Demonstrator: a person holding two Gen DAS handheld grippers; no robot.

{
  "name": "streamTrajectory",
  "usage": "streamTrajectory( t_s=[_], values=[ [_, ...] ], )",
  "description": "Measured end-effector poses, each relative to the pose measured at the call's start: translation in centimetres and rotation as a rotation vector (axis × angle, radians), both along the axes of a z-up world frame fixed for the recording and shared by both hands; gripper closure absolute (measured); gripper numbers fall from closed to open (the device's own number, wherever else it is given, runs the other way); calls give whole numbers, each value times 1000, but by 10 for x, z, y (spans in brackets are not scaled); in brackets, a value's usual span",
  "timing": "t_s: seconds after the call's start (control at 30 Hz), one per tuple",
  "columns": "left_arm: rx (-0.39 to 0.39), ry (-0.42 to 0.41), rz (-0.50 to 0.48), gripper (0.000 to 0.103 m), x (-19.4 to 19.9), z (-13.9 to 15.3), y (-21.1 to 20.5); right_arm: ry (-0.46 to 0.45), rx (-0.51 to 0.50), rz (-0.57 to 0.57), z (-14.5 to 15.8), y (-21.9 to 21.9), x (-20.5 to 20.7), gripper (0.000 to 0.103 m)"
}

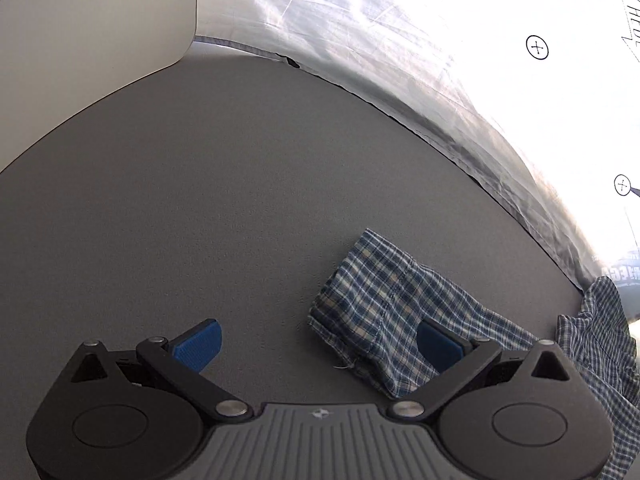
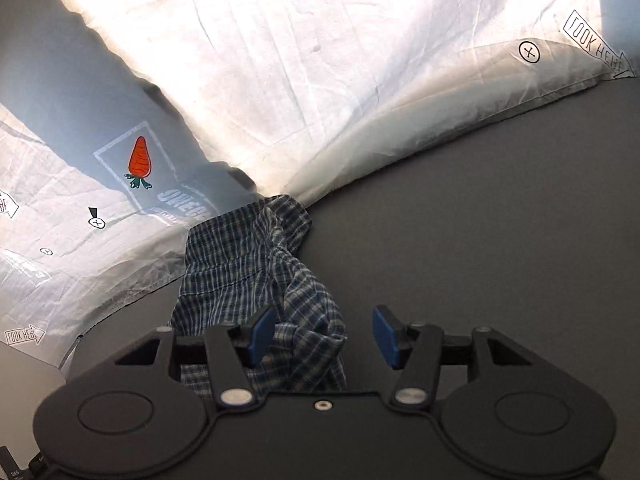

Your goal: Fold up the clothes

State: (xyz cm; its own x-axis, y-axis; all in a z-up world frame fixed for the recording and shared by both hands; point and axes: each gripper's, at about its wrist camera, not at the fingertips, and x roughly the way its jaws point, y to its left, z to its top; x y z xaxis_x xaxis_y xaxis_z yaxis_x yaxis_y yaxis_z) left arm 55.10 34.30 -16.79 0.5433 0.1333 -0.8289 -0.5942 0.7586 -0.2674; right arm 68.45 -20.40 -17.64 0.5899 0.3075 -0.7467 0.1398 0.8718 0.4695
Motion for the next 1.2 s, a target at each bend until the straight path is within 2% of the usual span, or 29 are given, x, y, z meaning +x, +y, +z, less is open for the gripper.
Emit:
streamTrajectory(
  t_s=[0.1,0.17,0.2,0.23,0.27,0.3,0.33,0.37,0.4,0.5,0.57,0.7,0.87,1.03,1.2],
  values=[
    [-13,18,16,5,6,-7,-3,49,-21,24,-18,7,20,49],
    [-15,34,43,16,7,-14,-5,68,-33,58,-25,11,26,66],
    [-11,31,59,22,6,-17,-6,77,-39,75,-29,13,30,88],
    [7,12,62,44,5,-16,-9,78,-38,75,-31,14,32,100],
    [-8,6,50,58,6,-15,-9,71,-34,71,-31,13,34,100],
    [-24,-3,52,79,6,-15,-9,53,-39,59,-27,12,35,101],
    [-44,-22,68,89,7,-16,-8,36,-44,44,-21,11,38,101],
    [-32,-30,80,92,8,-14,-8,18,-49,28,-16,10,41,101],
    [-20,-37,92,100,8,-13,-9,0,-47,8,-10,8,44,101],
    [54,-73,113,100,6,4,-13,-56,-83,-34,5,7,54,103],
    [149,-74,125,100,3,17,-16,-89,-149,-43,8,11,64,103],
    [151,-54,131,100,-2,12,-11,-130,-144,-19,10,16,70,103],
    [128,-53,148,99,-4,3,-8,-203,-201,9,26,42,21,103],
    [138,-42,133,99,-1,0,-11,-139,-188,60,7,61,-30,102],
    [137,-58,105,99,-3,7,-13,-43,-218,128,-33,86,-13,102]
  ],
)
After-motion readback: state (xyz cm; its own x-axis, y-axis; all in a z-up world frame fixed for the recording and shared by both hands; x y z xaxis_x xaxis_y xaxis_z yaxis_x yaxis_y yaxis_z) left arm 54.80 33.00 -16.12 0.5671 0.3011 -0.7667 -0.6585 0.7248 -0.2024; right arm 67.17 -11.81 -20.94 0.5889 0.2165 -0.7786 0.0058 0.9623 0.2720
